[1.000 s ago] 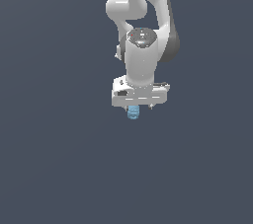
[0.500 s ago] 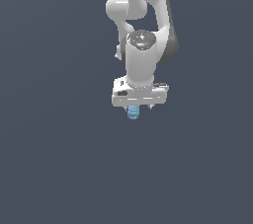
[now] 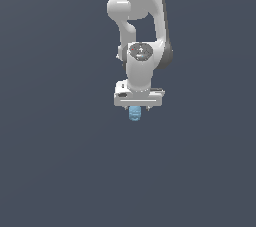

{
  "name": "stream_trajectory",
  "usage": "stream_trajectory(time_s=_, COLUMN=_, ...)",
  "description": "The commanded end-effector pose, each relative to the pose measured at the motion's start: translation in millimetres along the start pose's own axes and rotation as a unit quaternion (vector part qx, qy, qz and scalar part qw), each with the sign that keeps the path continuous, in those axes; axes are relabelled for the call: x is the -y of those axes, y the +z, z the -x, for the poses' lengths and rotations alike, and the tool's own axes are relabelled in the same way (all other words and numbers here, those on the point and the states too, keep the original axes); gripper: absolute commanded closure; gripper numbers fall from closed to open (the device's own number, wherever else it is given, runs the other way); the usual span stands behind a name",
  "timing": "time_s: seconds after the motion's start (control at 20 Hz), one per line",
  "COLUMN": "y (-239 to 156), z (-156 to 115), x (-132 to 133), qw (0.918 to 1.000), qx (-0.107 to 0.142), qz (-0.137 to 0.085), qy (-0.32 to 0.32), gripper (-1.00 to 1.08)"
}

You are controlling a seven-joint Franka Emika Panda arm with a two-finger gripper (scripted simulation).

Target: Pick up the object and move it to a goal position.

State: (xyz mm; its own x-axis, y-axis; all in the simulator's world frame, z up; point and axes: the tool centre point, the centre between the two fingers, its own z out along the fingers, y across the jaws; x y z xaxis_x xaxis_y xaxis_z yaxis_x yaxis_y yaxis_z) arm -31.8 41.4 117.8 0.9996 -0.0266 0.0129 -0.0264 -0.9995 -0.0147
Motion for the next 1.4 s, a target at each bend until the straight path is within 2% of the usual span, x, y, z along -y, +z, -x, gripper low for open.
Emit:
stream_trajectory(time_s=0.0, y=11, z=11, x=-2, qw=0.9999, qx=0.002, qz=0.003, qy=0.010, gripper=-0.92)
stream_trajectory(time_s=0.35, y=27, z=27, x=-6, qw=0.9997, qx=0.006, qz=0.007, qy=0.024, gripper=-0.92)
stream_trajectory(time_s=0.7, y=32, z=28, x=-6, qw=0.9997, qx=0.006, qz=0.007, qy=0.024, gripper=-0.92)
stream_trajectory(time_s=1.35, y=78, z=29, x=-7, qw=0.9996, qx=0.006, qz=0.008, qy=0.025, gripper=-0.92)
